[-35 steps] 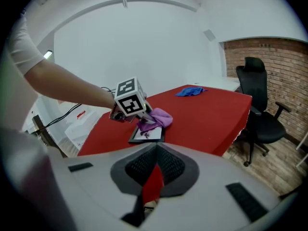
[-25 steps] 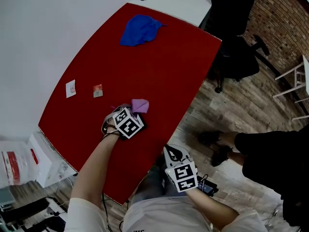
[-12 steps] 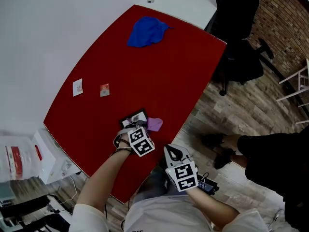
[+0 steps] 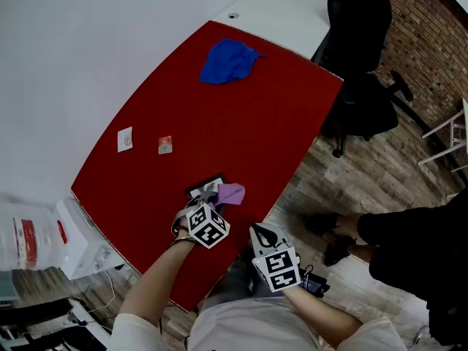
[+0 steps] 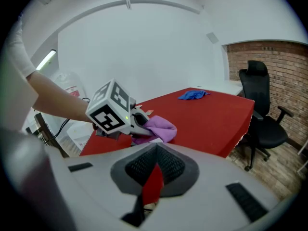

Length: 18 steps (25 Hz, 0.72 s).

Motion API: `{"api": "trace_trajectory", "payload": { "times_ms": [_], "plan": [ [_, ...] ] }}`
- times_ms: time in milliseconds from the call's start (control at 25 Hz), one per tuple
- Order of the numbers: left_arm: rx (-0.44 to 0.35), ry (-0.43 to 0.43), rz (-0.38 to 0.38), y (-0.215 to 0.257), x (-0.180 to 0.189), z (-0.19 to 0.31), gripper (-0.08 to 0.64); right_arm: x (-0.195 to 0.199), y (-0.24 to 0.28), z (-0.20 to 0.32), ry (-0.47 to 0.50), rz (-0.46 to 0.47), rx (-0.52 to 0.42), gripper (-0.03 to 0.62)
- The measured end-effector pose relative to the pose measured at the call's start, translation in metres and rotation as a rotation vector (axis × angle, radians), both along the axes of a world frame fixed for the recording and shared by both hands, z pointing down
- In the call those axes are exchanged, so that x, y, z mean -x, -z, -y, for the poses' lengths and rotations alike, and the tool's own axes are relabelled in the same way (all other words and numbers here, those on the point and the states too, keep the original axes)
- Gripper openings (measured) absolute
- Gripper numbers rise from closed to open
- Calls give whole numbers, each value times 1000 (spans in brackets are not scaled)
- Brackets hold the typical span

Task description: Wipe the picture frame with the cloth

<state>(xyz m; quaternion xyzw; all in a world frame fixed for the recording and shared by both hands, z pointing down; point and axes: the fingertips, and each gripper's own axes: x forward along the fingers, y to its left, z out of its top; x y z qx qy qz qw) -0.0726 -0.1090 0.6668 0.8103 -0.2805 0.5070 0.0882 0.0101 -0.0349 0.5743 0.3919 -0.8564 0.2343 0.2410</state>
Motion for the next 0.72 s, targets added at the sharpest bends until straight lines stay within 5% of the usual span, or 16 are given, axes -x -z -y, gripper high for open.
{"api": "trace_trajectory", "payload": {
  "times_ms": [440, 720],
  "plan": [
    [-204, 539, -425, 125, 24, -86, 57, 2, 44, 1, 44, 28, -45, 3],
    [-298, 723, -534, 160, 35, -120, 57, 17, 64, -13, 79, 53, -53, 3]
  ]
}}
